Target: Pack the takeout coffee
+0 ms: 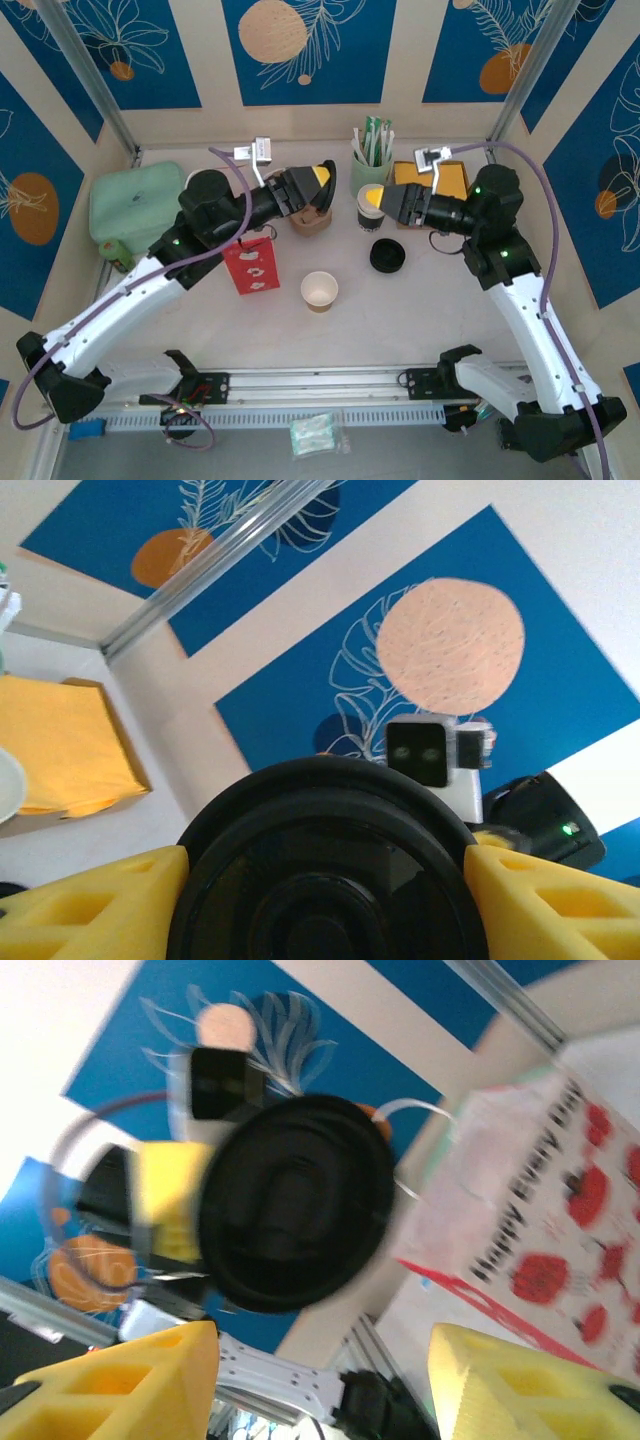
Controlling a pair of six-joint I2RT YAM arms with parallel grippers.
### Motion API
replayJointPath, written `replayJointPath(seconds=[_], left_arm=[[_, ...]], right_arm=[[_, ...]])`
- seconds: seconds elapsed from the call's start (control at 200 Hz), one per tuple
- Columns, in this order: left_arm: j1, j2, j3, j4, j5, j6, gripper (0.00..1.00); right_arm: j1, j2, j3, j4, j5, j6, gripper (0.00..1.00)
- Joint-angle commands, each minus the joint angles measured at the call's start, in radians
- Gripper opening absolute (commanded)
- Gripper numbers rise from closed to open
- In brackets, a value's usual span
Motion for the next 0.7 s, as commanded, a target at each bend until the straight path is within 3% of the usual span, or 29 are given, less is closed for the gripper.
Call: replayJointPath(seconds=[0.0, 0.275, 0.695], left_arm=[[-0.029, -0.028, 0.082, -0.241, -0.073, 0.227, 0.67], [-0.14, 0.002, 0.14, -0.503, -0.234, 0.413, 0.66], [-0.267, 0.051, 0.06, -0.651, -0.4, 0.472, 0.66]], right_arm=[[-0.001, -0.012, -0.082, -0.237, 0.076, -0.125, 0.58], [0.084, -0.025, -0.266, -0.332, 0.216, -0.204, 0.59], [0.187, 0.031, -0.388, -0.272, 0.319, -0.205, 0.59]])
